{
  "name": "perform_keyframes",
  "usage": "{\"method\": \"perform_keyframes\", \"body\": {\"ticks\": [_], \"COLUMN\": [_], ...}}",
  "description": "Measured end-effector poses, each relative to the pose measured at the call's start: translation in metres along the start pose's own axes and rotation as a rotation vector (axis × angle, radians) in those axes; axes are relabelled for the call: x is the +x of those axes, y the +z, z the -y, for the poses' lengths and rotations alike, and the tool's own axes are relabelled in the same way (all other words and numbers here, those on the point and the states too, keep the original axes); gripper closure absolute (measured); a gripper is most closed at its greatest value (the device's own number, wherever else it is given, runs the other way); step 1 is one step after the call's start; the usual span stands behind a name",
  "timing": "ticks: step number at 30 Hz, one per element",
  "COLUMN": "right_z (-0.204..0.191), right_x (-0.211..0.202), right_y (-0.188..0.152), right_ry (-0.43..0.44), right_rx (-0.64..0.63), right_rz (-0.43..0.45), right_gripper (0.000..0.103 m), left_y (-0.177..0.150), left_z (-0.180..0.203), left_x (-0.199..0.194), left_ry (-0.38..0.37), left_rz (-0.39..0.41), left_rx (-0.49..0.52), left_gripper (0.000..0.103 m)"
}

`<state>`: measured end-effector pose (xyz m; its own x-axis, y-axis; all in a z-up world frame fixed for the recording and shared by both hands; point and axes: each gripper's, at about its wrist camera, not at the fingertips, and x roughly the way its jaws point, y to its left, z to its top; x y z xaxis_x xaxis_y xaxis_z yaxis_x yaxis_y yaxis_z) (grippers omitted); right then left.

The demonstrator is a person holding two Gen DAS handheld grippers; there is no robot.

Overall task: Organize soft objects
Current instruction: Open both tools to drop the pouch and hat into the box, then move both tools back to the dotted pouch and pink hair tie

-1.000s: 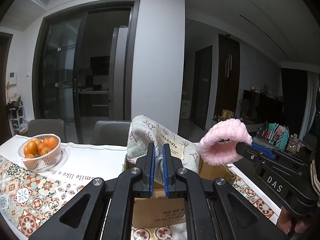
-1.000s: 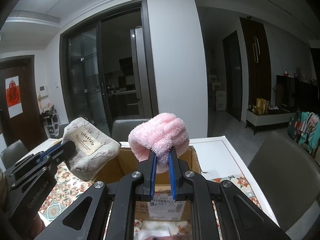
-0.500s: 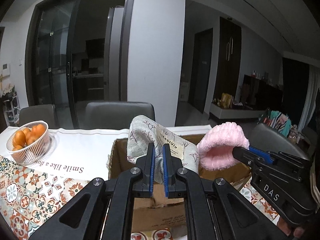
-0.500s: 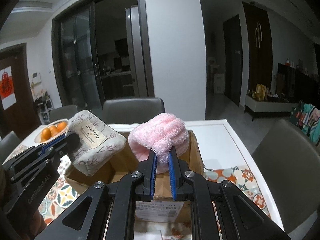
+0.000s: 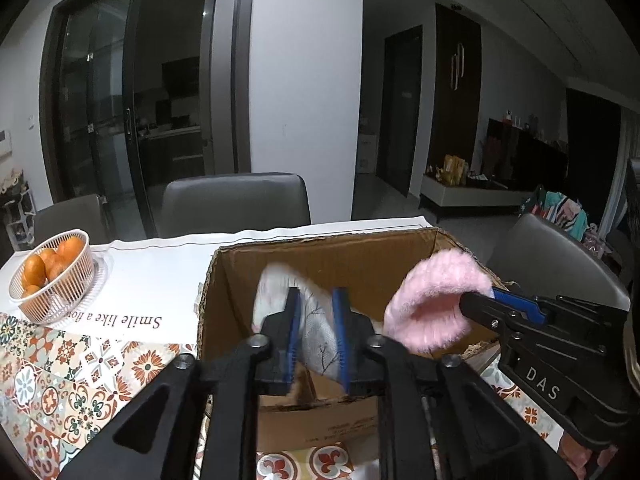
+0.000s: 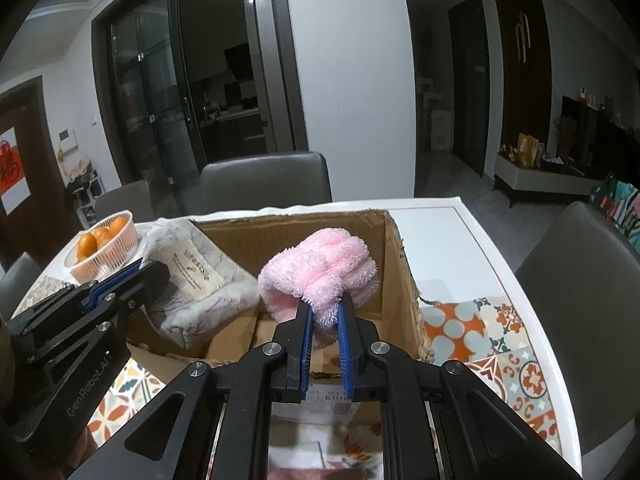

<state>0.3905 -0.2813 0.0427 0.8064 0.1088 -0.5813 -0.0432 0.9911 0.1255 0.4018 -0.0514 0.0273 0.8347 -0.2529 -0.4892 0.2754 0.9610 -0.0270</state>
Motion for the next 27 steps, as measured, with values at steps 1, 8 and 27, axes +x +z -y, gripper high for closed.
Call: {"method": "perform_keyframes", "body": {"ticks": [1,8,27], "right_z": [0.002,0.003,-0.023], "right_x": [0.001,-0.012,-0.085], "right_y": [0.0,0.004,-0.003], "right_ry": [0.007,-0.024,-0.058], "right_rx": [0.011,0.015,-0.02], "right_rz": [-0.012,0.027,0.152], "right_gripper": [0.086,0.05,0.05], "left_y": [0.0,0.001,-0.012], "left_z": [0.0,0.002,-0.005], "left_x": [-0.001,-0.016,-0.102], "left_ry": [0.005,0.055,0.19], "left_rz": [0.006,0.038,0.151], "left_rx": [0.002,0.021,0.018], "left_gripper": [0.069,0.044,0.038]}}
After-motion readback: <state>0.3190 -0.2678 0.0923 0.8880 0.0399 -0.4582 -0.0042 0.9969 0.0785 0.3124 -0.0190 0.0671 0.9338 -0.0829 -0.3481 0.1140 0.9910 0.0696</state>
